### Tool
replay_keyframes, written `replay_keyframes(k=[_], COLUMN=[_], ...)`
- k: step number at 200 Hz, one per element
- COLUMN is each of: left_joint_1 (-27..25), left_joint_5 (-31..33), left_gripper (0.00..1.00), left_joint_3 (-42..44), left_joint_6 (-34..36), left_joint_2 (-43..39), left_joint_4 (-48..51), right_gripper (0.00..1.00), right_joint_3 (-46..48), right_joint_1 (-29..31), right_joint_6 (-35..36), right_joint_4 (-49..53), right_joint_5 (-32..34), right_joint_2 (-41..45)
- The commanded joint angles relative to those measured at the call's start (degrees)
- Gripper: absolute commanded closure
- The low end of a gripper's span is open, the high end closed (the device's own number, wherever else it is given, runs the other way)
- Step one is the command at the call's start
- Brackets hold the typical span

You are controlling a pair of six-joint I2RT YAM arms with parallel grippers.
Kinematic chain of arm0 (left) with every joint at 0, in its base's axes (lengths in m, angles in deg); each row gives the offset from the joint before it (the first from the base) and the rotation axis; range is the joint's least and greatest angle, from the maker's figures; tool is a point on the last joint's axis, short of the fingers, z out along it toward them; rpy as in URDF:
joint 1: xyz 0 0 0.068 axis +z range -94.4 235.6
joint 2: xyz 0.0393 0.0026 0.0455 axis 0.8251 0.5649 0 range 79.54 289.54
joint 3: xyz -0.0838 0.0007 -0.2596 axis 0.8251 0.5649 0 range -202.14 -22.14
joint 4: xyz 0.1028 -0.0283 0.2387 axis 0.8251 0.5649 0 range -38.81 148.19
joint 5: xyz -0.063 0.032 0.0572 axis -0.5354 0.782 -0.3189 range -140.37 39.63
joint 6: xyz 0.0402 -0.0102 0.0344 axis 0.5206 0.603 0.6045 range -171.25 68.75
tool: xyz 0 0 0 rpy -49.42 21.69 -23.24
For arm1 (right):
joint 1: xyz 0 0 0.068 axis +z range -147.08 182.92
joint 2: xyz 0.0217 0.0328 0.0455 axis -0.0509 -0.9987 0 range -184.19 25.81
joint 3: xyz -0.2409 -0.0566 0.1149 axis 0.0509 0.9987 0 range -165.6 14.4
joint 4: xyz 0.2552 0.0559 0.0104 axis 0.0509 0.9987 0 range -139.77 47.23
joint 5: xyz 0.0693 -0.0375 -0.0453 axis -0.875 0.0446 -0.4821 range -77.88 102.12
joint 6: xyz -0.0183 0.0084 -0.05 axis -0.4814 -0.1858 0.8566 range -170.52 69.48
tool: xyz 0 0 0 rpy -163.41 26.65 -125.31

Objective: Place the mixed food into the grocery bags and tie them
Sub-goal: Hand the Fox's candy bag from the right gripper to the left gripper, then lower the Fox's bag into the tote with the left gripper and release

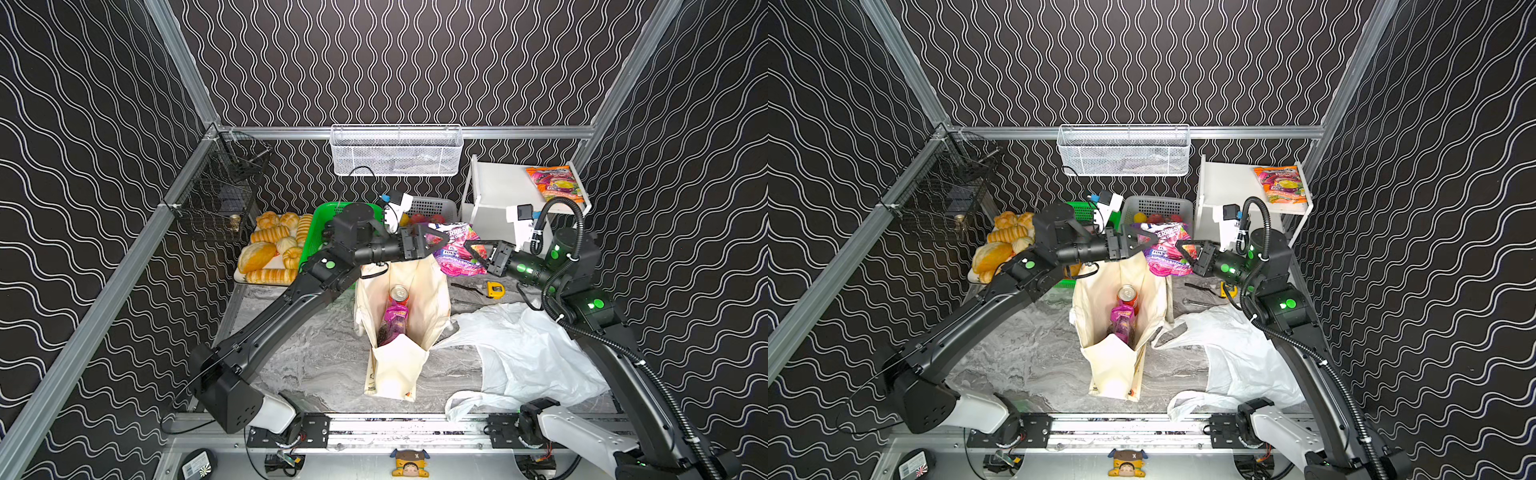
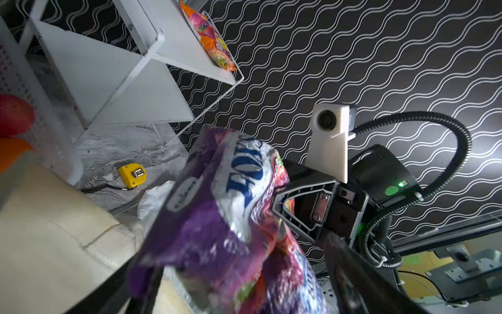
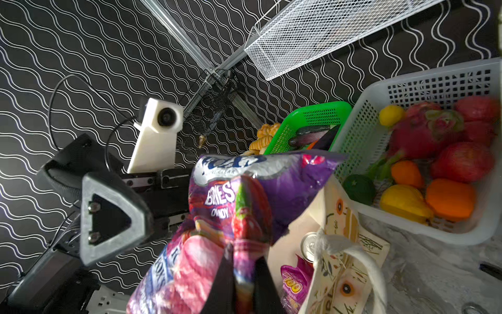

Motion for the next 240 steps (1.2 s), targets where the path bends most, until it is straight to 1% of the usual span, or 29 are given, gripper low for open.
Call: replay_keyframes(k=[1, 36, 51, 69, 76, 85, 101, 111, 128, 153, 168, 193, 203, 217, 240], left_joint_1=[-1.15, -1.82, -1.93, -1.92, -1.93, -1.92, -1.91, -1.92, -1.85, -1.75, -1.73, -1.64, -1.6, -1.51, -1.48], left_joint_5=[1.26, 2.54, 3.79, 4.93, 5.09, 5.47, 5.95, 6.55, 7.69, 10.89, 14.97, 24.01, 25.97, 26.34, 21.8], left_gripper=[0.15, 0.5, 0.63, 0.75, 0.8, 0.84, 0.91, 0.93, 0.96, 0.97, 0.97, 0.98, 0.98, 0.98, 0.95], left_joint_3=[0.09, 1.45, 1.93, 2.23, 2.44, 2.23, 1.59, 1.21, 0.52, -2.47, -4.77, -8.41, -9.52, -10.67, -12.33], left_joint_6=[-2.12, -3.15, -2.23, -0.95, -0.59, 0.35, 3.02, 4.76, 8.15, 16.22, 21.82, 30.17, 32.74, 35.57, 39.16], left_joint_2=[0.78, 0.23, -0.58, -1.57, -1.99, -2.45, -3.27, -3.92, -4.95, -6.34, -7.15, -7.91, -7.89, -7.21, -4.54], left_joint_4=[-4.28, -5.24, -3.63, -2.04, -1.59, -0.32, 3.33, 5.72, 10.2, 21.7, 30.19, 43.14, 46.93, 51.39, 57.45], right_gripper=[0.95, 0.93, 0.9, 0.86, 0.82, 0.73, 0.67, 0.59, 0.56, 0.49, 0.47, 0.45, 0.44, 0.42, 0.39], right_joint_3=[1.35, 2.34, 2.8, 3.06, 3.12, 3.33, 3.74, 4.08, 4.55, 5.79, 6.77, 8.32, 8.74, 8.97, 8.89], right_joint_1=[0.83, 1.73, 1.75, 1.79, 1.76, 1.83, 1.78, 1.81, 1.78, 1.76, 1.76, 1.77, 1.76, 1.85, 1.97], right_joint_6=[-1.83, -1.34, -1.21, -0.7, -0.45, -0.24, 0.25, 0.66, 1.69, 1.98, 1.56, 0.74, 0.57, 0.48, 0.39], right_joint_4=[-6.07, -4.99, -4.5, -3.11, -2.58, -1.76, 0.05, 1.47, 4.11, 7.26, 8.35, 9.82, 10.61, 12.0, 13.26], right_joint_5=[0.32, 1.19, 1.61, 1.59, 1.34, 1.14, 1.19, 1.48, 2.12, 3.89, 3.63, 1.59, 1.17, 1.01, -0.05], right_joint_2=[0.87, 1.11, 1.19, 1.23, 1.28, 1.44, 1.99, 2.44, 3.14, 4.04, 4.26, 4.1, 3.75, 3.15, 1.97])
